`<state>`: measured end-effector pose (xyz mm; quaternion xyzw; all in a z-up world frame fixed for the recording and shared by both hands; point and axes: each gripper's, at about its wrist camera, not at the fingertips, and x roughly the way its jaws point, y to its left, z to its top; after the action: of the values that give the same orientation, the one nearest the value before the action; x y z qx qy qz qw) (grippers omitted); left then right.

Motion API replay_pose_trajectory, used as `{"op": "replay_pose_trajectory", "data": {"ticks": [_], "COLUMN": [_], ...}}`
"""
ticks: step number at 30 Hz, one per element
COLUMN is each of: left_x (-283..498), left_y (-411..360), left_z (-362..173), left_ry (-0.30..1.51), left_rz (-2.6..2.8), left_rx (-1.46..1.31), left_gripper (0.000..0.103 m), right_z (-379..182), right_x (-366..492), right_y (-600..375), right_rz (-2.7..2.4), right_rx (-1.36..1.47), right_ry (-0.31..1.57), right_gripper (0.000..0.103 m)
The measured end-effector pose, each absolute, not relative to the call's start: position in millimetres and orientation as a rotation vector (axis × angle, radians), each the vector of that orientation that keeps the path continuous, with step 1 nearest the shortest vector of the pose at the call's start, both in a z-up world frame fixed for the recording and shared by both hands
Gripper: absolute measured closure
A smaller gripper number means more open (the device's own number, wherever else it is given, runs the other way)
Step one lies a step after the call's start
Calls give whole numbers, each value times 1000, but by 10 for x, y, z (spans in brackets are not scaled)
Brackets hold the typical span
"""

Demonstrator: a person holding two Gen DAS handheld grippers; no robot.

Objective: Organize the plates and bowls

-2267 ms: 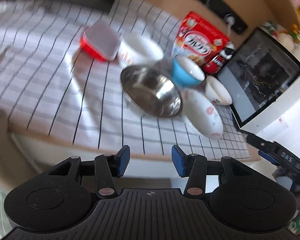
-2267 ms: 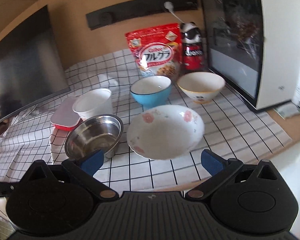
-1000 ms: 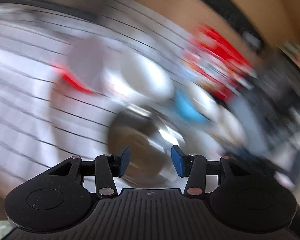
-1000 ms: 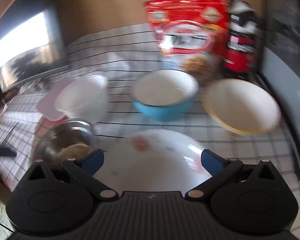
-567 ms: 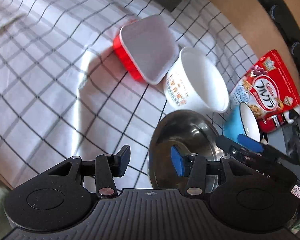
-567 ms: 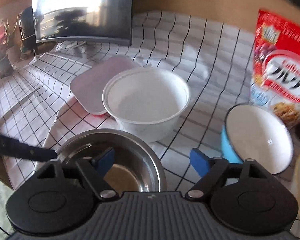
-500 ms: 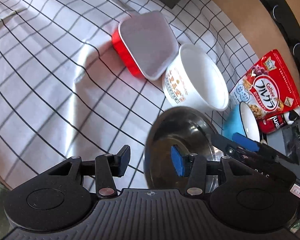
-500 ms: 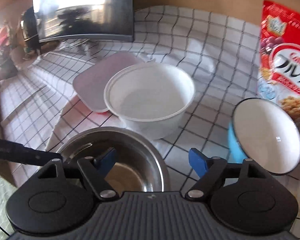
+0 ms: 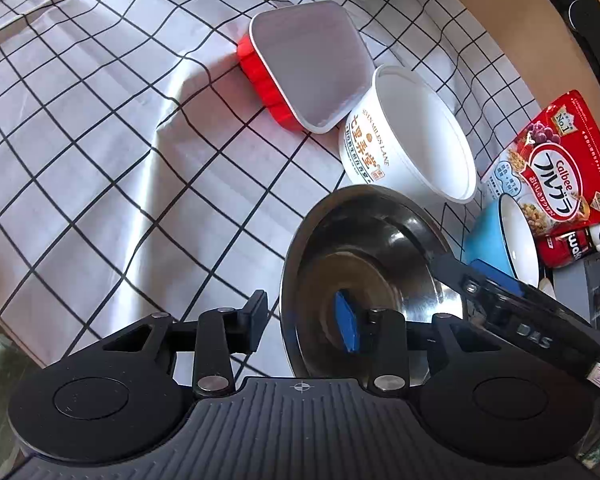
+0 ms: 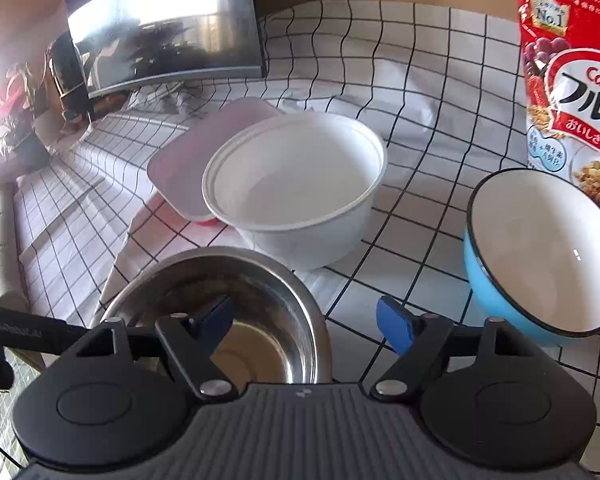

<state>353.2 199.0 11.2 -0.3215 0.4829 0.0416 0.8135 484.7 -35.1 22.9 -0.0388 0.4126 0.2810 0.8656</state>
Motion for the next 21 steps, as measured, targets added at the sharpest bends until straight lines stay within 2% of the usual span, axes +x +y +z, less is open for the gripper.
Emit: {"op": "replay_pose_trajectory", "data": {"ticks": [3, 9, 12, 16, 21], "left_x": [3491, 3382, 3413, 3546, 3618], "left_y": [1962, 1987, 1772, 1209, 746], "left_z": [154, 529, 801, 734, 447], "left_ry": [1044, 927, 884, 1058, 1205], "left_rz": [82, 137, -39, -438, -442], "left_rx": [-669, -519, -446, -505, -422], "left_gripper": [66, 67, 67, 66, 66], "right_z": [200, 459, 601, 653, 496], "right_x": [4842, 4642, 4536, 4355, 4164], "right_y": [-320, -598, -1006, -1603, -2147], "right_rz": [577, 529, 444, 293, 196], "right_rx": [-98, -101, -63, -30, 17], "right_ry": [862, 757, 735, 747, 832], "right_gripper": [36, 36, 36, 36, 36]}}
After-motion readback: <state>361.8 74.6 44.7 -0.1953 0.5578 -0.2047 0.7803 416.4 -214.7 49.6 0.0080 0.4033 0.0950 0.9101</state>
